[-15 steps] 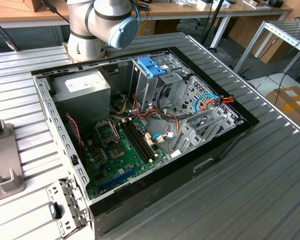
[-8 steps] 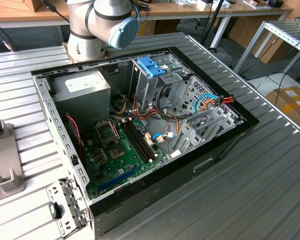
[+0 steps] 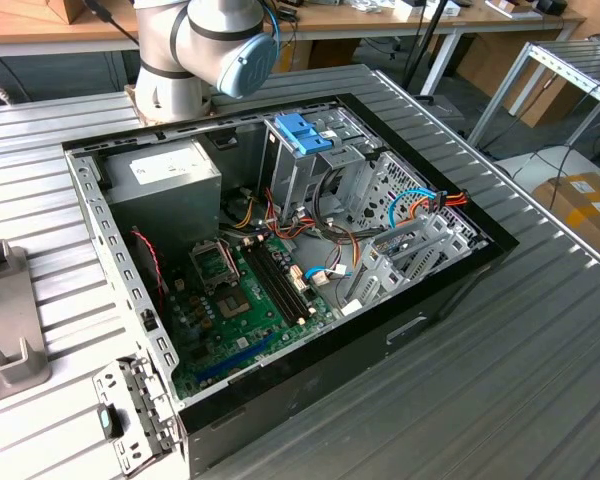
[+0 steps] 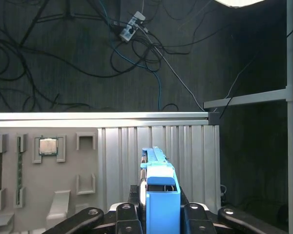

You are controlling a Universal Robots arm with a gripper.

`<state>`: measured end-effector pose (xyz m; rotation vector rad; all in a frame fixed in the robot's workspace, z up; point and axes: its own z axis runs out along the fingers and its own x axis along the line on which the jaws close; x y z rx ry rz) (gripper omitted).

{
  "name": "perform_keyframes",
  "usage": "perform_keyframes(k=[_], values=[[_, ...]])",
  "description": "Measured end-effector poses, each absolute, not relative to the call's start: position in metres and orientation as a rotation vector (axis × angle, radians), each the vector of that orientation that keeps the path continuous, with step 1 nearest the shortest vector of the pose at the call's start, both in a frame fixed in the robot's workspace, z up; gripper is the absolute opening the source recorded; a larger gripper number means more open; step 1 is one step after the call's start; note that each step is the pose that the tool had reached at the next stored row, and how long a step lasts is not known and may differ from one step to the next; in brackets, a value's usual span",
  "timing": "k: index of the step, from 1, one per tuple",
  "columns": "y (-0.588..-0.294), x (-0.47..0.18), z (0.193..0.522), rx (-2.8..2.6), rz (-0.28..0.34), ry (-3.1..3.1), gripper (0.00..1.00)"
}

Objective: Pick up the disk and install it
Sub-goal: 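Pick up the disk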

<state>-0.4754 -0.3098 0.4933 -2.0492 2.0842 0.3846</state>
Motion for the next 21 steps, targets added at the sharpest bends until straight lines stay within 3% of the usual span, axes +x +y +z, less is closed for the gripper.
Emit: perform_keyframes(k=[21], values=[[-0.31, -0.475, 0.509, -2.037, 0.405, 2.071, 0.37]])
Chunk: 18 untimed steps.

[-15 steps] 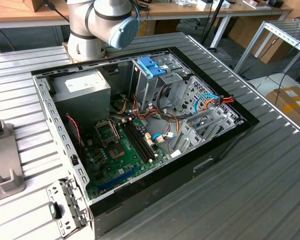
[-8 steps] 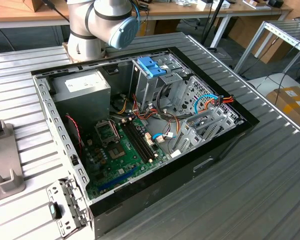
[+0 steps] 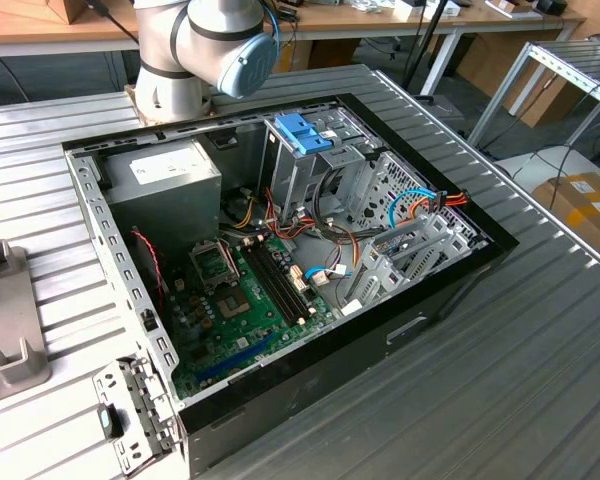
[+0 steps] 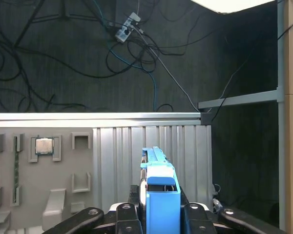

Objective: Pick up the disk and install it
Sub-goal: 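Pick up the disk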

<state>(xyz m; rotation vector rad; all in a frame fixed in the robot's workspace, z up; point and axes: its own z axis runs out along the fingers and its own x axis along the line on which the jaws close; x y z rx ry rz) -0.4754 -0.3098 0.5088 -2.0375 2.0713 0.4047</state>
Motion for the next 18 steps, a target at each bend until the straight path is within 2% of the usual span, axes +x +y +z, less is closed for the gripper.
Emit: perform_keyframes(k=[18], values=[[-0.3098, -0.4754, 0.5189, -2.029, 0.418, 2.063, 0.37]])
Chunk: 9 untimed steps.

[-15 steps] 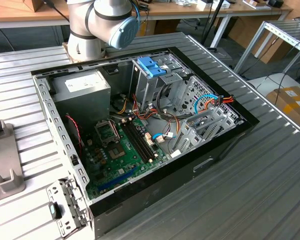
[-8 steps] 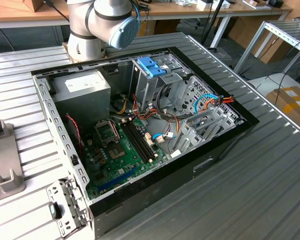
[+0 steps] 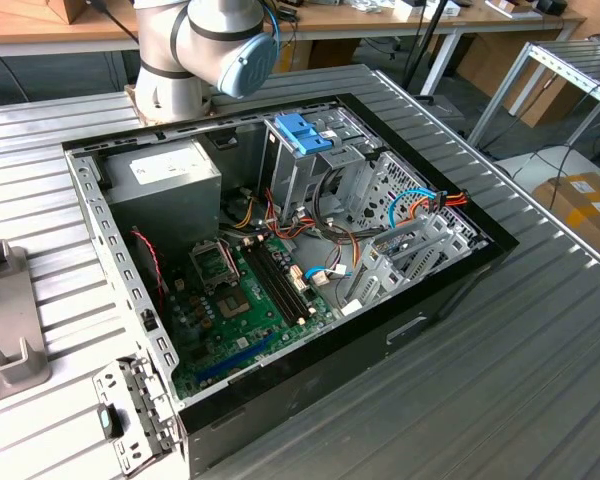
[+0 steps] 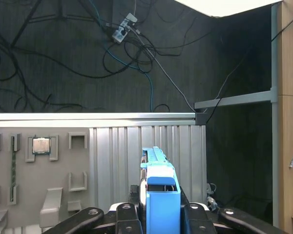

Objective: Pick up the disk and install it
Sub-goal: 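Pick up the disk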

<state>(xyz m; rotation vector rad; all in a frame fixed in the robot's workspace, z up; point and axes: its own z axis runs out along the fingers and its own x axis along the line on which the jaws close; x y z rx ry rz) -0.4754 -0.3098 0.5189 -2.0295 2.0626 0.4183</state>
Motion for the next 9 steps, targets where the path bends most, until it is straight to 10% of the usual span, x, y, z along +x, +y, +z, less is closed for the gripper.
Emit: perform_keyframes(k=[9], values=[[-0.3098, -0.4754, 0.5188, -2.112, 0.27, 2.153, 0.37]])
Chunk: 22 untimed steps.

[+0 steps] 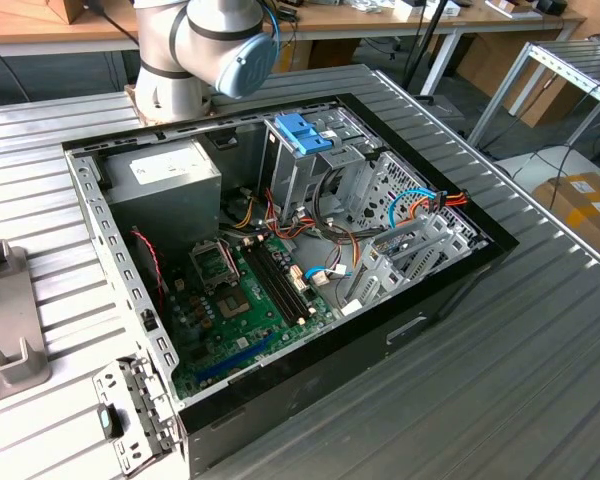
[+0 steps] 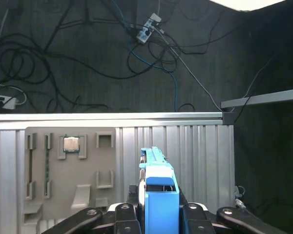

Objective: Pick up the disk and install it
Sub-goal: 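Pick up the disk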

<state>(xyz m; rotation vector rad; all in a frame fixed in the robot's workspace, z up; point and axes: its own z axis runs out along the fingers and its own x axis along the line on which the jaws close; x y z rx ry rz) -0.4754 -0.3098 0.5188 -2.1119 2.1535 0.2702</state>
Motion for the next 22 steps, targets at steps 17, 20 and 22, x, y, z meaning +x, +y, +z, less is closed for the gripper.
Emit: perform_keyframes(k=[17, 20, 22], values=[[-0.324, -0.475, 0.519, -2.17, 0.151, 2.219, 0.37], [-0.327, -0.475, 0.519, -2.17, 0.152, 2.219, 0.37], [-0.328, -0.473, 0.519, -2.171, 0.151, 2.219, 0.37]])
